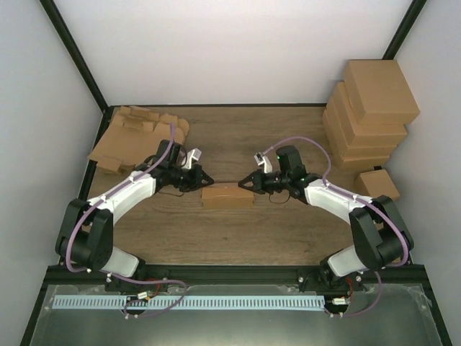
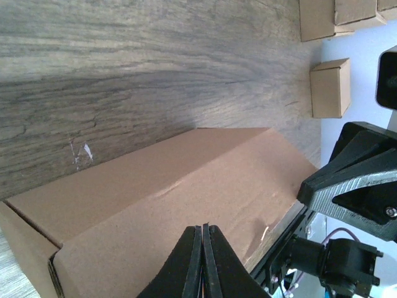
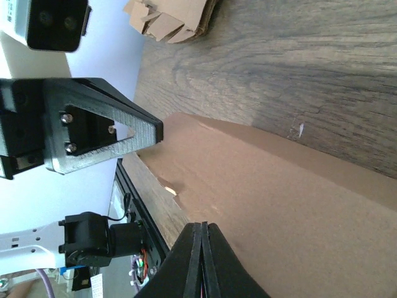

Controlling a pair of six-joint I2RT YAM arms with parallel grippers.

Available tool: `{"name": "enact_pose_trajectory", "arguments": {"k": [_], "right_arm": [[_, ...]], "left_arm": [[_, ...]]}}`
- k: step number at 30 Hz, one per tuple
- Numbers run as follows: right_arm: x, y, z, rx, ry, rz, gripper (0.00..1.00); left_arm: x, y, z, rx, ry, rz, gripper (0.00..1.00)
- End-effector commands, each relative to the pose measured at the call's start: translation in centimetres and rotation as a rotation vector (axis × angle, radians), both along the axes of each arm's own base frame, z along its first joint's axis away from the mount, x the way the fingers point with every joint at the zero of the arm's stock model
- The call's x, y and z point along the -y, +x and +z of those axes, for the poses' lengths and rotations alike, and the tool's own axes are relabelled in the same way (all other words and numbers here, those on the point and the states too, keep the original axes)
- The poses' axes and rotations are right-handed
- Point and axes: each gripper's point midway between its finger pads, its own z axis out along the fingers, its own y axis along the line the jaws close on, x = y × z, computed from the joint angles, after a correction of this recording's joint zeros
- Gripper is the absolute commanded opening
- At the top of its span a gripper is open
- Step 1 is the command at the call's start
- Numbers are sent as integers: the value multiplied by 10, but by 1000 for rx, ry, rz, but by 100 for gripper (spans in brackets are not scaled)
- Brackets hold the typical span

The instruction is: Fold the paper box

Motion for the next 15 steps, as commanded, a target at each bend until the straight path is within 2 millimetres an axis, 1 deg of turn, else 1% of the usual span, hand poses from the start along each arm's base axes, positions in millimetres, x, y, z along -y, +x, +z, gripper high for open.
{"name": "enact_pose_trajectory", "arguments": {"k": [1, 8, 10, 12, 15], "right_arm": [[-3, 0, 3, 7, 60, 20, 1], [1, -3, -25, -36, 60, 13, 1], [2, -3, -31, -47, 58, 12, 1], [2, -4, -31, -51, 64, 16, 1], [1, -2, -18, -28, 74, 21, 1]], "left_arm": [[4, -4, -6, 8, -44, -17, 4], [3, -13, -35, -23, -55, -17, 4], [2, -15, -39, -30, -60, -16, 4], [2, -16, -42, -31, -56, -19, 4], [2, -14, -35, -19, -52, -23, 4]]}}
